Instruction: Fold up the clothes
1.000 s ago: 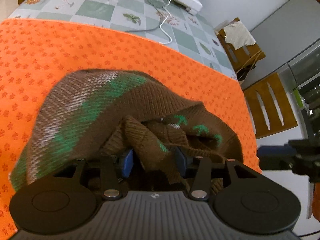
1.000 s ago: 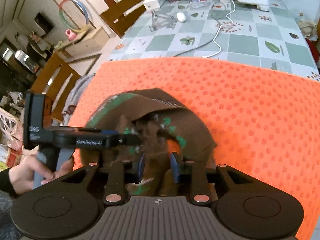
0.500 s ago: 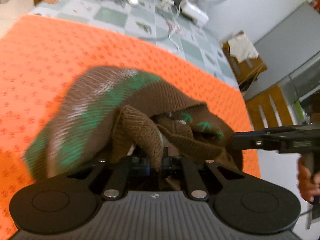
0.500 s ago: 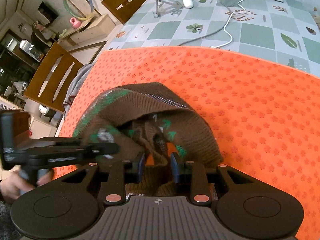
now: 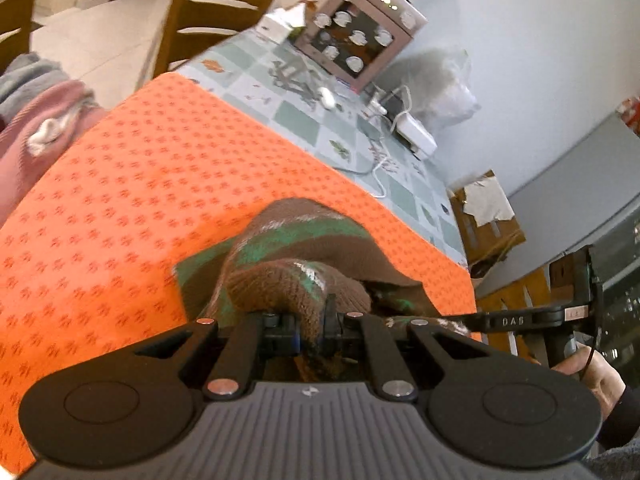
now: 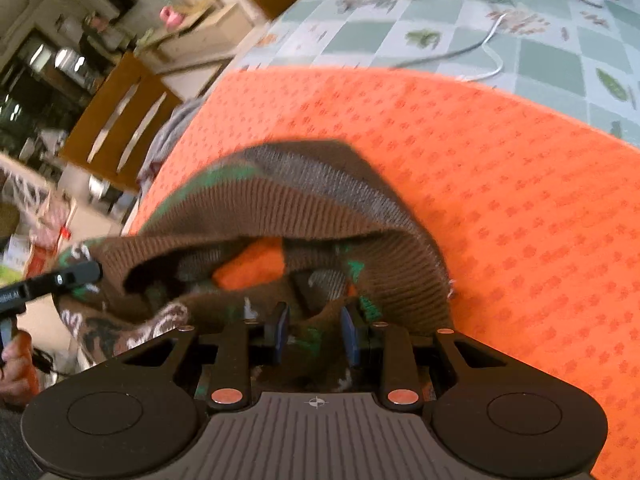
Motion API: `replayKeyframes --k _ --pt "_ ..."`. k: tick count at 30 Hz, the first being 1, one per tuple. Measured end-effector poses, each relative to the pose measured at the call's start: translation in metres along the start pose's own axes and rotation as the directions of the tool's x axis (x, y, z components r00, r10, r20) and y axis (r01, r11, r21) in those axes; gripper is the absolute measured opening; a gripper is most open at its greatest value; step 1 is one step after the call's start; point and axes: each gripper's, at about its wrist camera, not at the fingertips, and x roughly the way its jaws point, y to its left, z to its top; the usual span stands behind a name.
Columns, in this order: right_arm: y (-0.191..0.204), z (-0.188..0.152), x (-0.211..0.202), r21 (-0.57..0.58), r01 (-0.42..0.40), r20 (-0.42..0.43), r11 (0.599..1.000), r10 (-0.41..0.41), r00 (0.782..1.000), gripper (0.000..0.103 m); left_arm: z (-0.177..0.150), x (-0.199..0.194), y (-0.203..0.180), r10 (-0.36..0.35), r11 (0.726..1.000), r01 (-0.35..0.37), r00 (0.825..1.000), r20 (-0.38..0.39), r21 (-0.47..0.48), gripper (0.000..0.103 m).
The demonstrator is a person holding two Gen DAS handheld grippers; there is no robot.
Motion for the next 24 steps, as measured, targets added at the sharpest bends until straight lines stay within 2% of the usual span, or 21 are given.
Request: replayKeyframes --k 6,8,14,16,19,21,24 --pt "0.017 -0.032 0.019 -0.060 -0.016 -0.110 0.998 0.009 0.994 0.031 -0.024 -0.015 0.008 0.048 0.999 -0.047 0.999 -0.013 0.010 0.011" --pt "0.019 -0.039 0.023 -0.073 -0.005 -0.122 0.997 -0.004 0.993 0.031 -0.034 -0.019 0.013 0.065 0.998 -0.064 0.998 -0.025 0.018 0.011" --pt "0.028 -0.027 0.017 -0.079 0.037 -0.037 0.996 -0.040 0.998 0.032 -0.053 -0.021 0.024 0.091 0.996 -0.091 0.994 -0.053 0.007 0.012" --pt "0.032 -0.019 0.020 -0.084 0.057 -0.014 0.995 -0.058 0.998 0.036 -0.054 -0.021 0.025 0.092 0.996 -0.091 0.994 -0.052 0.005 0.012" --pt "0.040 -0.006 0.037 -0.104 0.093 -0.007 0.990 -0.094 0.996 0.048 -0.054 -0.018 0.025 0.081 0.997 -0.081 0.995 -0.054 0.008 0.014" --pt "0.043 0.001 0.049 -0.111 0.116 -0.008 0.987 -0.117 0.993 0.050 -0.053 -0.017 0.025 0.078 0.997 -0.078 0.995 -0.058 -0.002 0.017" --pt "0.046 0.008 0.066 -0.114 0.140 -0.007 0.984 -0.141 0.990 0.050 -0.053 -0.018 0.026 0.072 0.997 -0.073 0.996 -0.053 -0.015 0.026"
